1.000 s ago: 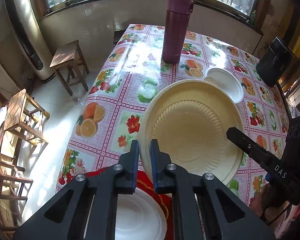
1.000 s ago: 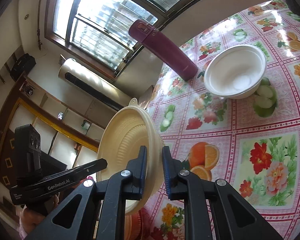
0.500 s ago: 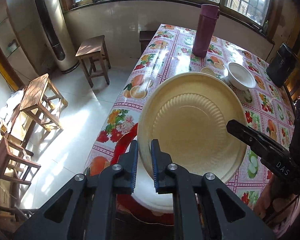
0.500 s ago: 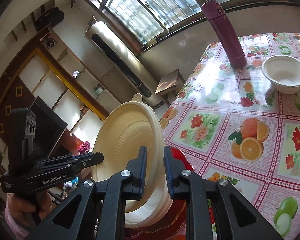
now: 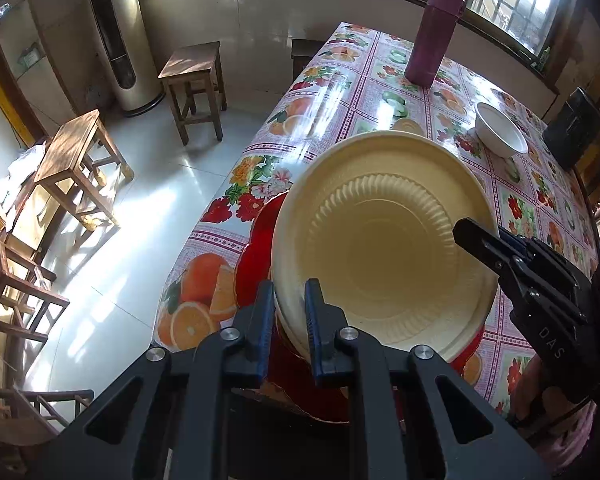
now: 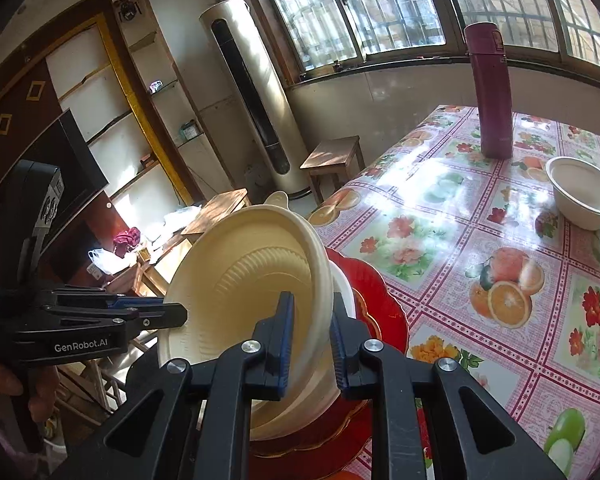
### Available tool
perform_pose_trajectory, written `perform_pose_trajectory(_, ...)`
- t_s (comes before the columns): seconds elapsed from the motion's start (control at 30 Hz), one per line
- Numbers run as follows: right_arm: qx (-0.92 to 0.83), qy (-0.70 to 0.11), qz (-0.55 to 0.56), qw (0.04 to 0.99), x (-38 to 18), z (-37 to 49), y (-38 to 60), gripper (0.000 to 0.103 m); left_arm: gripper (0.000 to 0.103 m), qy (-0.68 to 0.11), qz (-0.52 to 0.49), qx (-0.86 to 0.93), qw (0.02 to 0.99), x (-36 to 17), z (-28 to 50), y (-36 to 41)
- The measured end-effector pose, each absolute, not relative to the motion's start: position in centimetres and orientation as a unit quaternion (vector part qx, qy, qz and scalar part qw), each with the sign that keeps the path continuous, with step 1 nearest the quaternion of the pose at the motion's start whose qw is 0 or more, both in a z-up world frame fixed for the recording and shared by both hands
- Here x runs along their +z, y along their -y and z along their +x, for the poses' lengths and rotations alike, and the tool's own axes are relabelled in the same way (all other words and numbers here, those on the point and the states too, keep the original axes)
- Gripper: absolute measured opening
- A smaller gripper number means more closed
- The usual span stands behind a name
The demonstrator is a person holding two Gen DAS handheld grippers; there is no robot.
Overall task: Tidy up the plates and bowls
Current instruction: 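Lower the beige bowl onto the stack and open both grippers, then withdraw both grippers from the stack back over the table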
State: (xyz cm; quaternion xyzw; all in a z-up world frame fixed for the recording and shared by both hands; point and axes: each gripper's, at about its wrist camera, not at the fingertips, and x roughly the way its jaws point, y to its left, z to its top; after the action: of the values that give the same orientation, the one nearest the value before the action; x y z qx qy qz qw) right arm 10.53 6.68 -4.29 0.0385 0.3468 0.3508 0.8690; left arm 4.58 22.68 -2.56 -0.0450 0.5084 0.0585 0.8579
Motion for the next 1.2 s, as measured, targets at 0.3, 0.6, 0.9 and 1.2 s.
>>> perform_pose_trajectory(0.3,0.356,-0.33,0.04,0.873,-3.4,10.1,-5.8,0.04,0.059,-0.4,0.033,0.116,0.909,-0.2,2.6,-20.8)
perform_pose_trajectory(0.6,0.307,-0.258,0.095,0.911,-1.2,10.6,1.4,0.078,0.097,-0.239,0.088,0.121,0.959,4.6,2.3,-13.1)
perform_pose_trajectory(0.9,0.183,-0.239,0.162,0.94,-0.9,13.3,13.6,0.085,0.103,-0.247,0.058,0.063,0.965,4.2,6.7,-4.9)
perform_pose_trajectory(1.2,0.094,-0.245,0.212,0.941,-1.4,14.8,23.3,0.098,0.103,-0.266,0.034,0.025,0.963,2.9,10.9,2.0)
